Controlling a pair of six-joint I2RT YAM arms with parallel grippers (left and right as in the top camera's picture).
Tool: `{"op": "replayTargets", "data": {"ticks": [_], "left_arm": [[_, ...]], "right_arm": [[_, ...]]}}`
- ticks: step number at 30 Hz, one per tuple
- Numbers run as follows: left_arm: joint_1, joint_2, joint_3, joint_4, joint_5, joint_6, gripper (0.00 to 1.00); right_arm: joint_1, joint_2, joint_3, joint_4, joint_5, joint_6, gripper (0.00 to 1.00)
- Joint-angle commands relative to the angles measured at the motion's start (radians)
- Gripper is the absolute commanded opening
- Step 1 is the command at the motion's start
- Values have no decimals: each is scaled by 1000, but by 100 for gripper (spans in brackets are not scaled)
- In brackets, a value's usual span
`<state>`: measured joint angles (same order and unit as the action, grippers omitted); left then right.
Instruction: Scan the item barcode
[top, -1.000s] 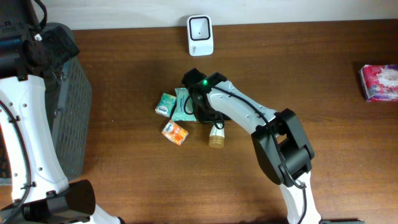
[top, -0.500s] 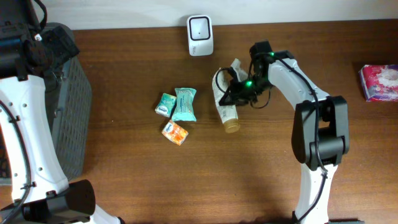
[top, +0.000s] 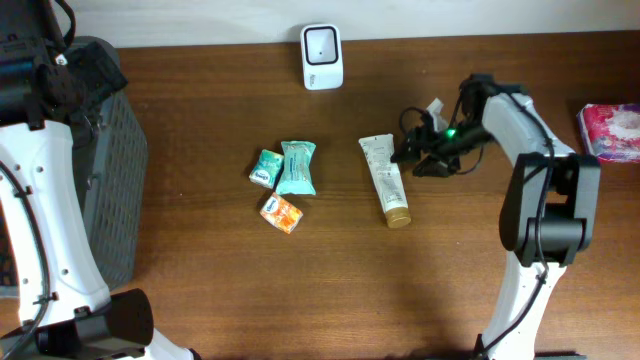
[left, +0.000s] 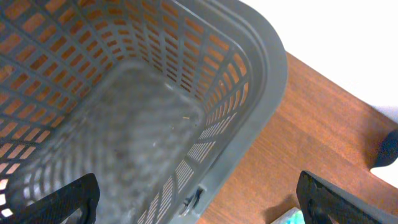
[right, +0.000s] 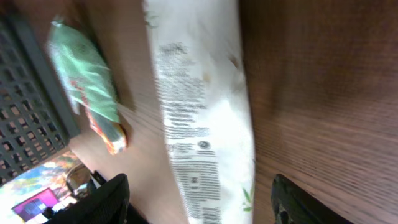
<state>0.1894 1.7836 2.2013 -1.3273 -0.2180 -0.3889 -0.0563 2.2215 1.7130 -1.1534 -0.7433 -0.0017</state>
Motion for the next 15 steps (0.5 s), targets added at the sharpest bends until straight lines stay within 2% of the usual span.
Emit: {"op": "replayTargets", "data": {"ticks": [1, 4, 5, 6, 7, 8, 11, 15], "left_arm": [[3, -16, 10, 2, -7, -6, 99], [3, -16, 10, 2, -7, -6, 99], [3, -16, 10, 2, -7, -6, 99], [3, -16, 10, 2, -7, -6, 99], [3, -16, 10, 2, -7, -6, 99], [3, -16, 10, 2, -7, -6, 99], [3, -16, 10, 2, -7, -6, 99], [3, -16, 10, 2, -7, -6, 99]], "right_arm": [[5, -5, 71, -45, 53, -35, 71], [25, -5, 70, -101, 93, -35, 70], [49, -5, 70, -127, 123, -35, 65], [82, -5, 70, -143, 179, -34, 53], [113, -5, 70, -152, 238, -9, 45], [166, -5, 70, -153, 346, 65, 29], [279, -5, 70, -152, 521, 166, 10], [351, -5, 69, -149, 639, 259, 6]]}}
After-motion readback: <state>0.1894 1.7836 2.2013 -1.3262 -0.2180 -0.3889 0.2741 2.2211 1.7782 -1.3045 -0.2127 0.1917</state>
